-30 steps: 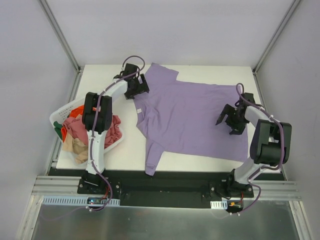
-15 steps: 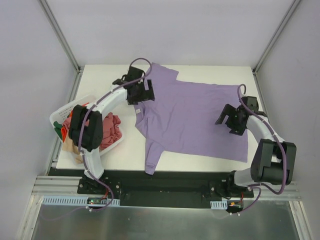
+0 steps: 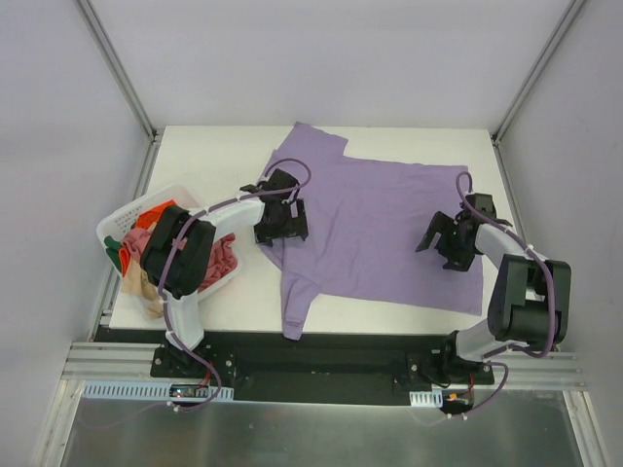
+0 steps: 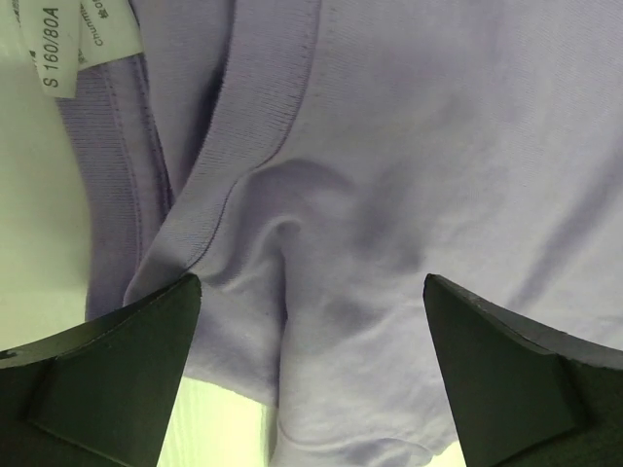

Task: Fold and stack the t-shirts
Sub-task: Flatten out the tshirt

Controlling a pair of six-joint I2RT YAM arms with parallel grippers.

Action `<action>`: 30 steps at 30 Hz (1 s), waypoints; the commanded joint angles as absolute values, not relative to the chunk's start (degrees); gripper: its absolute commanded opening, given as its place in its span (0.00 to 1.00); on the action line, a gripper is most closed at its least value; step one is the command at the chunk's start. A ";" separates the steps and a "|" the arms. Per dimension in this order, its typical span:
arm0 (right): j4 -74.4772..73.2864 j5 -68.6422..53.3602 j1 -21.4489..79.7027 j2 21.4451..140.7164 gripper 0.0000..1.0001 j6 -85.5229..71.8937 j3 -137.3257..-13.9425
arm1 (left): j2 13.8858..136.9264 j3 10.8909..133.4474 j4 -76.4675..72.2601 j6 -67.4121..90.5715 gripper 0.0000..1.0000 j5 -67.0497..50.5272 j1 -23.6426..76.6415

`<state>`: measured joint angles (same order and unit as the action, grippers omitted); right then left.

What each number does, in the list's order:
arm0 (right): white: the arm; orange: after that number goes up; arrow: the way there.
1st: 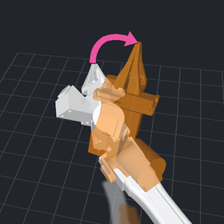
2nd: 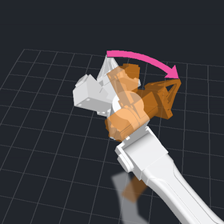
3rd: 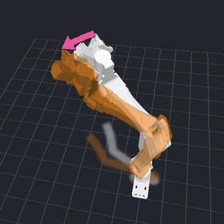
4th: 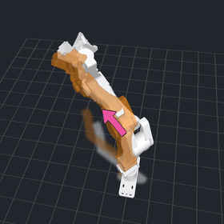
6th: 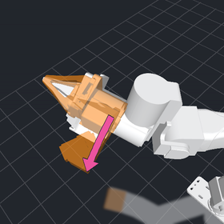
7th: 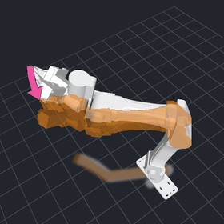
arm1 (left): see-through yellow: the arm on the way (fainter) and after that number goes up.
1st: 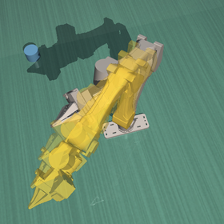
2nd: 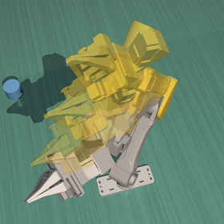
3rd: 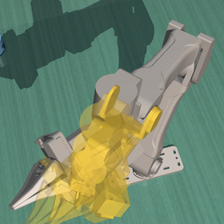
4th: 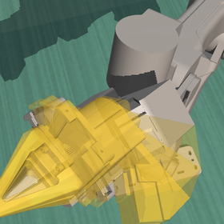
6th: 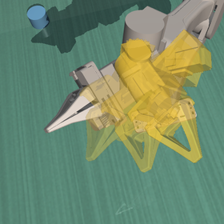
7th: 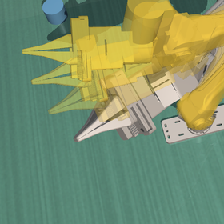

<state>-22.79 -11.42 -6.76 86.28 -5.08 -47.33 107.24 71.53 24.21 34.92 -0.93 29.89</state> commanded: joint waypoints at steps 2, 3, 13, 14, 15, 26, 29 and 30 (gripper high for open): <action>-23.47 -7.03 -7.64 87.89 0.96 -5.10 -47.37 | 107.84 68.04 24.78 36.38 0.99 3.78 28.13; -23.47 -6.94 -7.91 87.98 0.96 -5.10 -47.55 | 107.41 67.07 24.79 36.56 0.99 3.95 27.25; -24.52 -2.90 -9.58 90.35 0.96 -3.70 -50.27 | 103.18 68.10 25.93 32.09 0.99 5.63 20.48; -24.43 -2.47 -9.75 90.87 0.96 -3.34 -50.97 | 103.44 69.59 25.93 31.30 0.99 5.02 20.48; -24.00 -2.20 -9.76 91.40 0.96 -2.90 -51.93 | 103.80 71.00 25.93 30.33 0.99 4.14 20.48; -24.61 -4.13 -8.80 99.33 0.96 2.02 -62.93 | 107.32 81.65 25.93 26.72 0.99 -4.22 21.53; -26.36 -0.37 -2.50 92.48 0.96 3.68 -62.40 | 102.41 79.37 25.84 26.63 0.99 -1.15 23.37; -27.59 2.35 -0.63 89.94 0.96 4.30 -62.40 | 100.65 78.06 25.84 26.72 0.99 -0.53 24.07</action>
